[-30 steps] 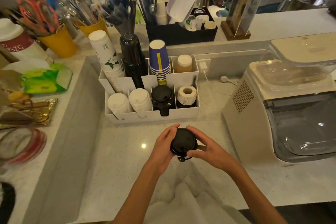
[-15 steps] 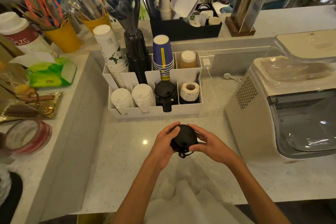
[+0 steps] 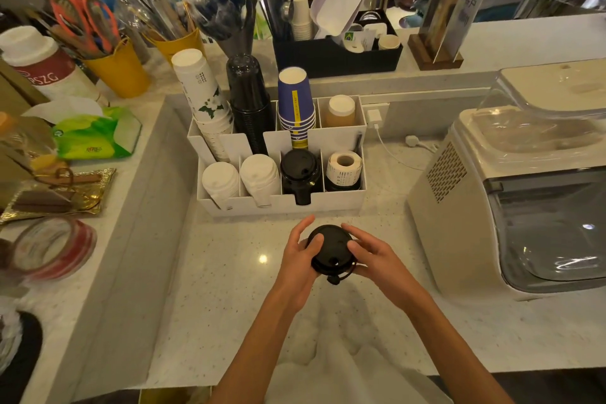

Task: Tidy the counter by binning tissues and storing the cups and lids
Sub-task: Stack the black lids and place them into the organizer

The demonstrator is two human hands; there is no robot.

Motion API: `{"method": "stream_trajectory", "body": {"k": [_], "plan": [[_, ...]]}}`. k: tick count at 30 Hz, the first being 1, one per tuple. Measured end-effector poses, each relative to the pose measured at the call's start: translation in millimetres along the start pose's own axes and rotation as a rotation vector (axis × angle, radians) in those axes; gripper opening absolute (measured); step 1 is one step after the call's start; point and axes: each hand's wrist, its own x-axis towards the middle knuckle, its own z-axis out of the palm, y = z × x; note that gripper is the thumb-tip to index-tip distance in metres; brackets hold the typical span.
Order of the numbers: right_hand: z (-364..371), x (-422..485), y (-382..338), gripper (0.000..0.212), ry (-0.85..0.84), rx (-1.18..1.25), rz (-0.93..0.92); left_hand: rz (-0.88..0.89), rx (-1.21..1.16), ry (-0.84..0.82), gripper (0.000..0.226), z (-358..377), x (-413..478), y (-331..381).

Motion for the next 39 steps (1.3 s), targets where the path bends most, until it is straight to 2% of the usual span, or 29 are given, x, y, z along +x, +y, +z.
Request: {"method": "stream_trajectory", "body": {"k": [3, 6, 9, 12, 17, 22, 25, 28, 39], "plan": [[2, 4, 3, 0.035, 0.077, 0.092, 0.029, -0.048, 0.000, 0.011, 0.029, -2, 1, -2], [1, 7, 0, 0.039, 0.160, 0.102, 0.030, -0.004, 0.139, 0.100, 0.024, -4, 3, -3], [5, 9, -12, 0.047, 0.115, -0.007, 0.034, 0.102, 0.249, 0.229, 0.028, -4, 9, 1], [10, 17, -32, 0.048, 0.081, -0.178, -0.003, 0.180, 0.314, 0.286, 0.033, -6, 18, 15], [26, 59, -72, 0.049, 0.177, -0.292, -0.099, 0.271, 0.402, 0.341, 0.042, -11, 50, 57], [32, 123, -111, 0.037, 0.231, -0.372, -0.194, 0.306, 0.402, 0.372, 0.047, -1, 95, 92], [36, 159, -130, 0.035, 0.208, -0.468, -0.190, 0.274, 0.408, 0.413, 0.047, -3, 122, 110], [38, 167, -123, 0.035, 0.186, -0.560, -0.168, 0.196, 0.394, 0.454, 0.048, -4, 131, 98], [31, 180, -112, 0.036, 0.184, -0.546, -0.181, 0.165, 0.366, 0.479, 0.047, -12, 148, 87]]}}
